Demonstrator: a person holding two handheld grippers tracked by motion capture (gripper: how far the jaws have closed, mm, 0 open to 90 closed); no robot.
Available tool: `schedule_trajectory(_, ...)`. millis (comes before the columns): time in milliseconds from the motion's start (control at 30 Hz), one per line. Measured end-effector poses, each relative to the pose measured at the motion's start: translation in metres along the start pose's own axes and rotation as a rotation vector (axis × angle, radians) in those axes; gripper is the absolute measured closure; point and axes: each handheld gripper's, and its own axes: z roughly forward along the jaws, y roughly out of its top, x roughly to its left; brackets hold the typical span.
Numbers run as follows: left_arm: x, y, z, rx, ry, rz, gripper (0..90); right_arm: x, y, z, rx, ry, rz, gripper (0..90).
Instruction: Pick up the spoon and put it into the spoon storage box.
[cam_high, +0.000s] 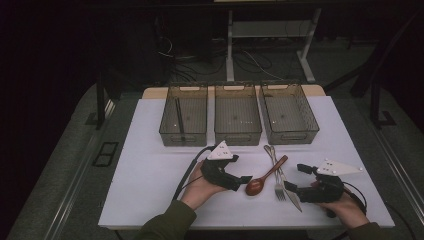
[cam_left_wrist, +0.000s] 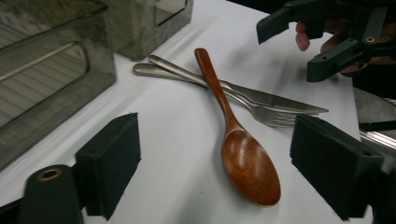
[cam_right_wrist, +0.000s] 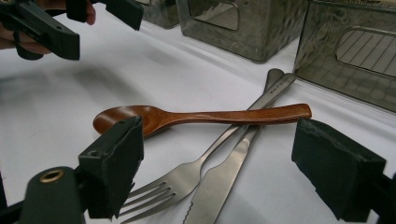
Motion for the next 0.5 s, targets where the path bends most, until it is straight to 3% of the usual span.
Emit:
schedule_trajectory(100, -0.004, -0.001, 0.007, 0.003, -0.009, -0.015, 22.9, 0.0, 0.0, 0.0, -0.001, 0.0, -0.001, 16.1)
schedule_trajectory(500, -0.012, -0.009, 0.028, 0.086, -0.057, 0.016, 41.0, -0.001, 0.0, 0.0, 0.004, -0.001, -0.012, 16.1)
